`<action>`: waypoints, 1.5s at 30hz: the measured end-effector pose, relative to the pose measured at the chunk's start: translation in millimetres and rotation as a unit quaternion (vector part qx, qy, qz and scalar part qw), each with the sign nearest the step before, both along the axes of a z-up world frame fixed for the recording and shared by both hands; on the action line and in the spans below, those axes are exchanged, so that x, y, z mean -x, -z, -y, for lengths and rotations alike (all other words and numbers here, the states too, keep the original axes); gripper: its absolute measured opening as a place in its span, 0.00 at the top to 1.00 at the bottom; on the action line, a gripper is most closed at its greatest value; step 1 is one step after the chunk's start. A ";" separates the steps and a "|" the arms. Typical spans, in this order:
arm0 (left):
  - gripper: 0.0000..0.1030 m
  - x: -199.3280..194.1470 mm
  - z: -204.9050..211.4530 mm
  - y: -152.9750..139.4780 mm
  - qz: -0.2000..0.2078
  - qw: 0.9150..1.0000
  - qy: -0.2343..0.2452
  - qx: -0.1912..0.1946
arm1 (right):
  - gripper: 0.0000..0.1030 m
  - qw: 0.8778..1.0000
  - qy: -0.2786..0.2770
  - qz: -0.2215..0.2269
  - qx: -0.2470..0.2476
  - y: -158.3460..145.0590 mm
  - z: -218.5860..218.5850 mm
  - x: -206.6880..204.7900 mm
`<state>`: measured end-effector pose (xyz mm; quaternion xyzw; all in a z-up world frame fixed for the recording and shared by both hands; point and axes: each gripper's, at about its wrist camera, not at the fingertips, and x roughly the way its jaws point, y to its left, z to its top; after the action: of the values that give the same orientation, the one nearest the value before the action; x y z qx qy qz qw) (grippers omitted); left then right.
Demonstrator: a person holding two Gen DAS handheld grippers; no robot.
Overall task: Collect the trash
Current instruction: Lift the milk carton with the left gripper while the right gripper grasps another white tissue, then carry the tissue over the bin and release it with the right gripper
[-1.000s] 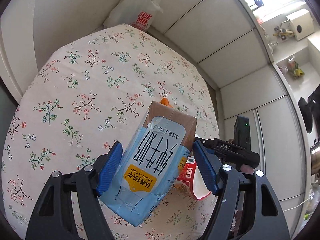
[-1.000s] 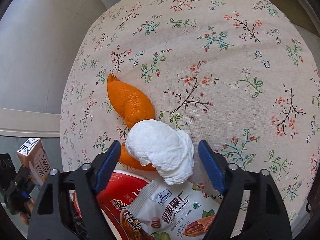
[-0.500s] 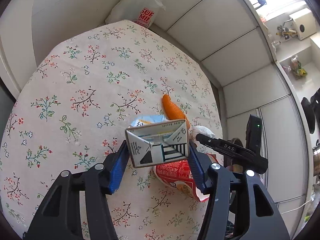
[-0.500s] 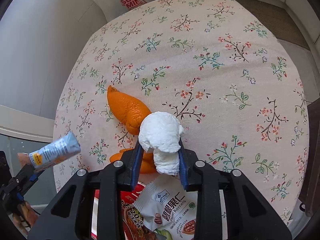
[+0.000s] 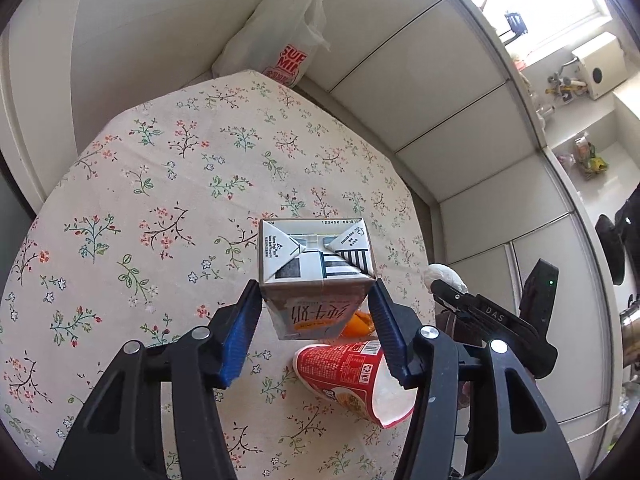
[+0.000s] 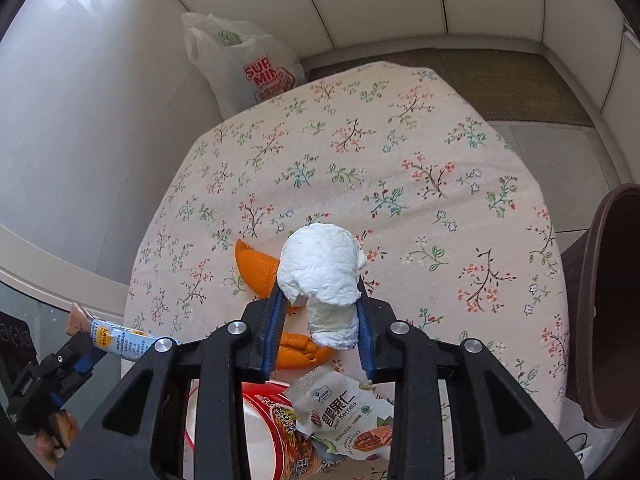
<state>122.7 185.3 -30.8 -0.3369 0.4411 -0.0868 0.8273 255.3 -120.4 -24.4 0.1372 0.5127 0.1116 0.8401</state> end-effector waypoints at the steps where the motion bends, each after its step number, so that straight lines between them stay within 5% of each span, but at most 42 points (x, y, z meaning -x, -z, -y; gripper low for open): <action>1: 0.47 0.5 0.1 -3.1 0.005 1.000 -0.003 0.001 | 0.71 1.000 0.003 0.006 -0.002 -4.6 2.1 1.5; 19: 0.47 1.5 42.6 -48.9 0.085 0.996 0.005 -0.010 | 0.71 0.987 0.105 0.122 0.020 -69.8 88.7 48.4; 36: 0.47 -5.9 143.3 -87.1 0.137 0.989 0.064 0.000 | 0.70 0.926 0.267 0.238 0.123 -110.5 192.4 119.3; 45: 0.47 -10.3 228.8 -103.0 0.149 0.981 0.125 0.012 | 0.68 0.897 0.329 0.237 0.177 -95.3 245.7 137.0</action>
<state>133.1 -43.5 72.2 -0.2720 0.3502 -0.2442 0.8624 118.3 -366.1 70.9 0.1164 0.2357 -0.2351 0.9357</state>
